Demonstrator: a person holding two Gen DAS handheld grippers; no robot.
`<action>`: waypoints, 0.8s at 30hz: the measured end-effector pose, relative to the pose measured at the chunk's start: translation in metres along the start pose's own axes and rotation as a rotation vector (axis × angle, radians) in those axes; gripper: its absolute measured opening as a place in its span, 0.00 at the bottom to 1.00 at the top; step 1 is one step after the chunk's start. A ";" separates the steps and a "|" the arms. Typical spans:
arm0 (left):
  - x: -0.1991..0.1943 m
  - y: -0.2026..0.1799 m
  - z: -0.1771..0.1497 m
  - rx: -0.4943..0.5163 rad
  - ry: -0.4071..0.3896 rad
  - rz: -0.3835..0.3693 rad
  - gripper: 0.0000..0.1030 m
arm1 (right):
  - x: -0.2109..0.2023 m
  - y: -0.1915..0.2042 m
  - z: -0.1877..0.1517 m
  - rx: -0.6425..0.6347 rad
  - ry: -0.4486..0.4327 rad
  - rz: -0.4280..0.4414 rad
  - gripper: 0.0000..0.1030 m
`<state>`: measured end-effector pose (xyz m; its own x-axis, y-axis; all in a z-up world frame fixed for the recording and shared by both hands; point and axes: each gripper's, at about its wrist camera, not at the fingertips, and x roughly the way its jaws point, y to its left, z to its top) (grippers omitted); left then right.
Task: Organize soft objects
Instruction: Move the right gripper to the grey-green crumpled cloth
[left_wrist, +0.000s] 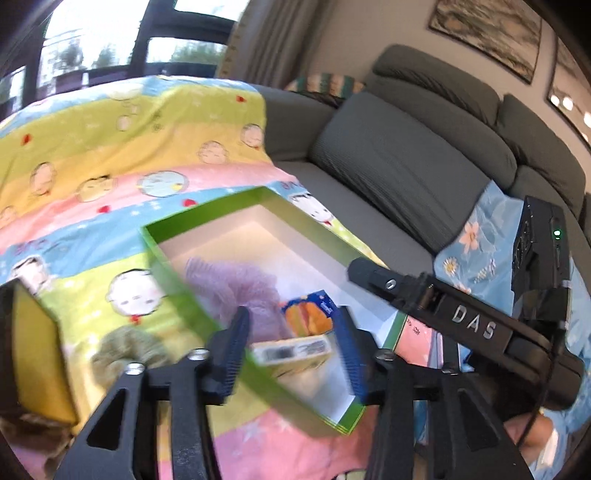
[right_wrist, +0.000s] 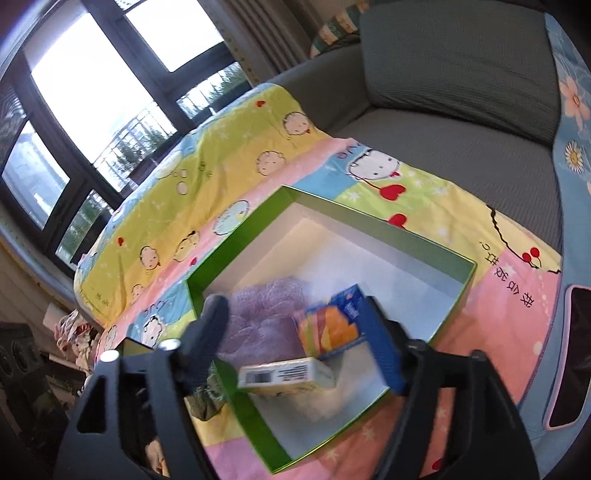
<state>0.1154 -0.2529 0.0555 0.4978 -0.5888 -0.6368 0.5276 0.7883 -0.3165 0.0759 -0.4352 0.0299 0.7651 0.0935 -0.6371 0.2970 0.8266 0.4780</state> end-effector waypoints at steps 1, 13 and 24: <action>-0.010 0.005 -0.003 -0.012 -0.018 0.011 0.65 | -0.002 0.003 -0.001 -0.007 -0.005 -0.003 0.83; -0.119 0.076 -0.081 -0.206 -0.165 0.260 0.82 | -0.017 0.065 -0.030 -0.169 -0.010 0.059 0.92; -0.160 0.128 -0.148 -0.386 -0.187 0.479 0.82 | 0.001 0.132 -0.084 -0.416 0.094 0.096 0.93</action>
<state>0.0012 -0.0316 0.0127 0.7469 -0.1493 -0.6479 -0.0513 0.9586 -0.2800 0.0679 -0.2793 0.0417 0.7168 0.2154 -0.6632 -0.0435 0.9630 0.2659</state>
